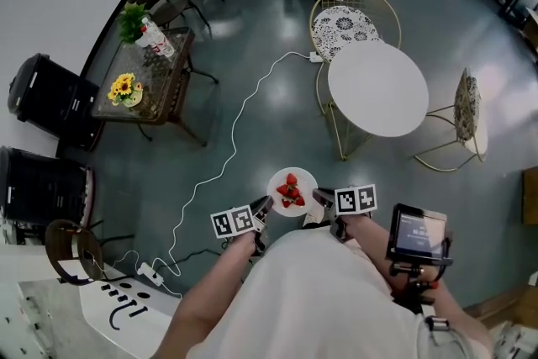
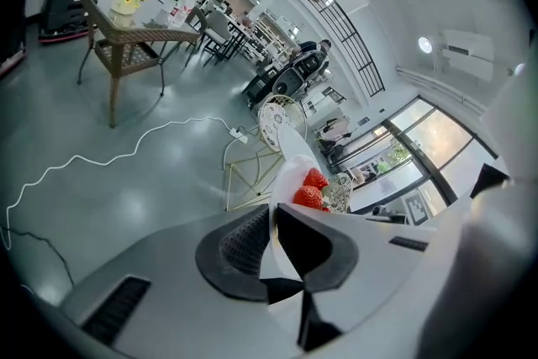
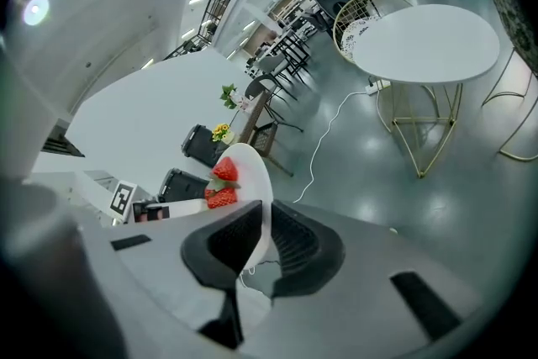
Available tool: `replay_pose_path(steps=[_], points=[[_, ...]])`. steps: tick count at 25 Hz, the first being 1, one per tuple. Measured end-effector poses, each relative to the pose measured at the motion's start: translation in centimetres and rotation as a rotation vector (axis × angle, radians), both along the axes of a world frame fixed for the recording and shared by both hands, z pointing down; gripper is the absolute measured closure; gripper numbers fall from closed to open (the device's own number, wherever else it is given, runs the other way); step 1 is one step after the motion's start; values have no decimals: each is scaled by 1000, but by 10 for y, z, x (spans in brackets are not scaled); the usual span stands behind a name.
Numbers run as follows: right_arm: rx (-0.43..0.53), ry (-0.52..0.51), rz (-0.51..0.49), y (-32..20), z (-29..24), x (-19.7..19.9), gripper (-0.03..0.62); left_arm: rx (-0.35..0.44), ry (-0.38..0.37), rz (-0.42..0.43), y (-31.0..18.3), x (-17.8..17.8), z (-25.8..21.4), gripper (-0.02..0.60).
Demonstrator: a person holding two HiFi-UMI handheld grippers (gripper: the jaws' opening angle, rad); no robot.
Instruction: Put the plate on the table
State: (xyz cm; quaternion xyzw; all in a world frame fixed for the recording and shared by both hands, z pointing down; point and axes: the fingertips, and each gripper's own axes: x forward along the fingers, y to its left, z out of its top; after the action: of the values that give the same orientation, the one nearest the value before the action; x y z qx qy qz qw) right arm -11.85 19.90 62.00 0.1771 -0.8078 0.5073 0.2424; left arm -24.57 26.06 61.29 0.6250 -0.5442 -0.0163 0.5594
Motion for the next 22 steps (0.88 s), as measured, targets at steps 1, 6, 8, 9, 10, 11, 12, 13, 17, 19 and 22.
replay_pose_path(steps=[1,6,8,9,10,11,12,13,17,19,22], points=[[-3,0,2,-9,0,0,563,-4,1,2,-9,0,0,543],[-6,-4,20,-41,1,0,563,-13,-5,22,-42,0,1,543],[-10,-6,30,-53,3,1,563,-16,-10,31,-55,0,2,543],[-12,-8,36,-57,4,2,563,-18,-11,35,-60,1,2,543],[-14,-10,42,-62,4,3,562,-19,-11,37,-65,1,2,543],[-16,-12,47,-66,3,4,563,-20,-11,39,-70,2,2,543],[-17,-15,50,-71,3,5,563,-20,-12,40,-75,3,1,543],[-17,-19,53,-76,2,6,563,-19,-15,41,-81,3,1,543],[-19,-28,63,-90,4,4,563,-17,-24,47,-98,0,1,543],[-20,-30,70,-94,3,3,563,-20,-24,51,-101,-1,1,543],[-21,-33,82,-101,3,4,563,-25,-23,64,-109,-1,1,543]])
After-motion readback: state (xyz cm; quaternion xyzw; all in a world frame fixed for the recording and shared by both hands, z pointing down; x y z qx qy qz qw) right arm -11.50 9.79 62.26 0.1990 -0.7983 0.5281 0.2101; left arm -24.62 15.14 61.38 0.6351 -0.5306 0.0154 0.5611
